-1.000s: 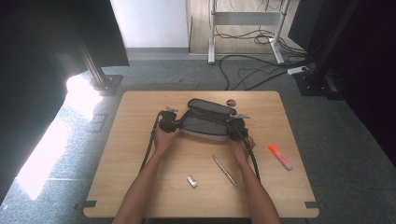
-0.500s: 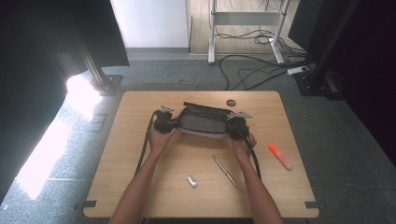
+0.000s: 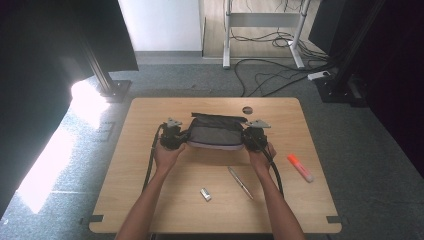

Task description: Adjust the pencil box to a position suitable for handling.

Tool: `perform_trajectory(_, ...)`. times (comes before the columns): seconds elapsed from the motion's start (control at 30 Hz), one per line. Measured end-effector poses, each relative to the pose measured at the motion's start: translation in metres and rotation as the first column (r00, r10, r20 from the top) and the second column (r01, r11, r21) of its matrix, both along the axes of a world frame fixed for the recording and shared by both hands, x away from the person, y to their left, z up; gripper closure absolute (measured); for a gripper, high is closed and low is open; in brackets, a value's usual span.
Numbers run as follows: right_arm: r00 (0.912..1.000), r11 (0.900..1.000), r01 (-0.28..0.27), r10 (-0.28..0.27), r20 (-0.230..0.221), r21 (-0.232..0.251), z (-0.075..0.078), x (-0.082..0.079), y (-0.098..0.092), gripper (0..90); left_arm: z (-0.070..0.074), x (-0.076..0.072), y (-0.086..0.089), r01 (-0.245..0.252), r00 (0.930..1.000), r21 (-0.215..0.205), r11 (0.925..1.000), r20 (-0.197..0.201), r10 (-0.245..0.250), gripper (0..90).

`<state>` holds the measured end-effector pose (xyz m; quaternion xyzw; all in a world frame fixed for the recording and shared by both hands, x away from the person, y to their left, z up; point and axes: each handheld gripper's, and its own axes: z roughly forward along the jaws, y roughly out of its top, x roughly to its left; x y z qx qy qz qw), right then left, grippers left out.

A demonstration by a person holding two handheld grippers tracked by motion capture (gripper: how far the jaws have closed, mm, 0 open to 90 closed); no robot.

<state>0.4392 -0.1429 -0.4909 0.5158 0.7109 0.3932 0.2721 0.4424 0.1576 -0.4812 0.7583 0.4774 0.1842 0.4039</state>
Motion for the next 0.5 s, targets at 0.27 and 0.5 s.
perform_trajectory(0.27, 0.9999, 1.000, -0.014, 0.014, 0.002, 0.011, -0.003, -0.006, -0.003, 86.4, -0.001, -0.014, -0.002, 0.021, 0.9998, 0.001, 0.9998, 0.005, -0.021, 84.4)
perform_trajectory(0.5, 0.9990, 0.999, -0.041, 0.041, 0.016, 0.003, -0.004, -0.010, -0.008, 86.5, -0.003, -0.028, -0.006, 0.035, 0.9990, -0.007, 0.9994, 0.029, -0.035, 84.6)
